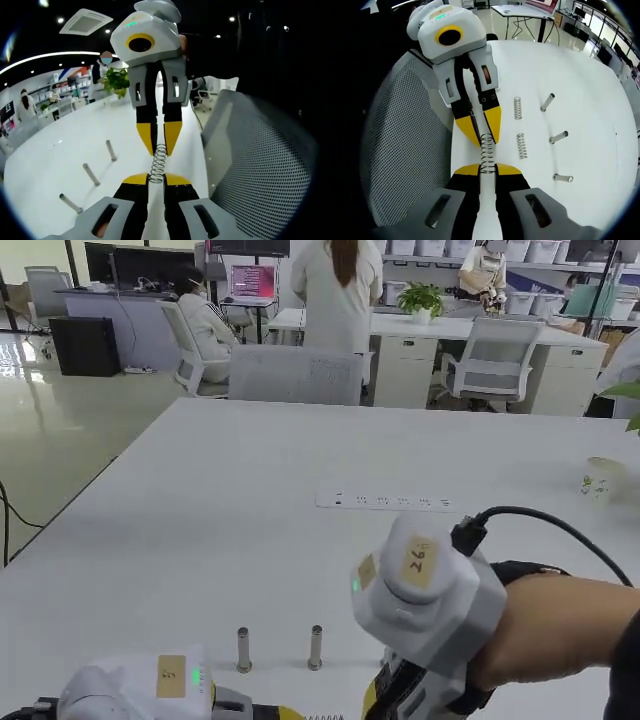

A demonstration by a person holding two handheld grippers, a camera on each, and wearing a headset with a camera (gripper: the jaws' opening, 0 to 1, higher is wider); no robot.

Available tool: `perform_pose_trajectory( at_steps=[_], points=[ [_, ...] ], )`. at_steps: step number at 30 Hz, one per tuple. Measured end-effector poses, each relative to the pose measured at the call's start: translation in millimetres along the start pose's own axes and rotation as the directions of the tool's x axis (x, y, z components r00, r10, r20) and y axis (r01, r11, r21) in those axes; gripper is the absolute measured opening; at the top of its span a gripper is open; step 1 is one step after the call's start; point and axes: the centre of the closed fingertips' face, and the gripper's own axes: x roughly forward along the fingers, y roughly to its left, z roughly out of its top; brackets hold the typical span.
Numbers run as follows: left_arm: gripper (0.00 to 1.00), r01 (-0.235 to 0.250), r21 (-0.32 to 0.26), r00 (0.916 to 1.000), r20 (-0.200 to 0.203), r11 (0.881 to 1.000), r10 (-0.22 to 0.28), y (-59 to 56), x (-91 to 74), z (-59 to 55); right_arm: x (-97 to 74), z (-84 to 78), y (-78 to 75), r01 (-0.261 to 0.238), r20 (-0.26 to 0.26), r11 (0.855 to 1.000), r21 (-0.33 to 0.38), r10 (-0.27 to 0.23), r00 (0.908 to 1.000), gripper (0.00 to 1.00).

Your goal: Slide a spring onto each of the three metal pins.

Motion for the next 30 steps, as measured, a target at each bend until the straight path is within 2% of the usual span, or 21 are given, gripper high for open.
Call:
perform_pose_trajectory(
  at_steps=[11,23,30],
  points=[
    [0.02,-0.018,-0.002,0.9998,-0.001,1.000,0.018,4.2,-0.7,-0.1,-12.8,17.8,-2.5,0.032,0.061,0.999,-0.001,-0.032,0.9976,0.07],
    [0.02,-0.033,-0.017,0.9994,0.013,0.999,0.033,5.4,-2.9,2.7,-21.0,39.7,-2.6,0.067,0.145,0.998,-0.008,-0.065,0.9872,0.07],
    [0.02,-0.034,-0.022,0.9991,0.023,0.999,0.035,5.0,-3.6,5.9,-22.7,48.9,-1.0,0.077,0.163,0.997,-0.020,-0.073,0.9840,0.07]
  ],
)
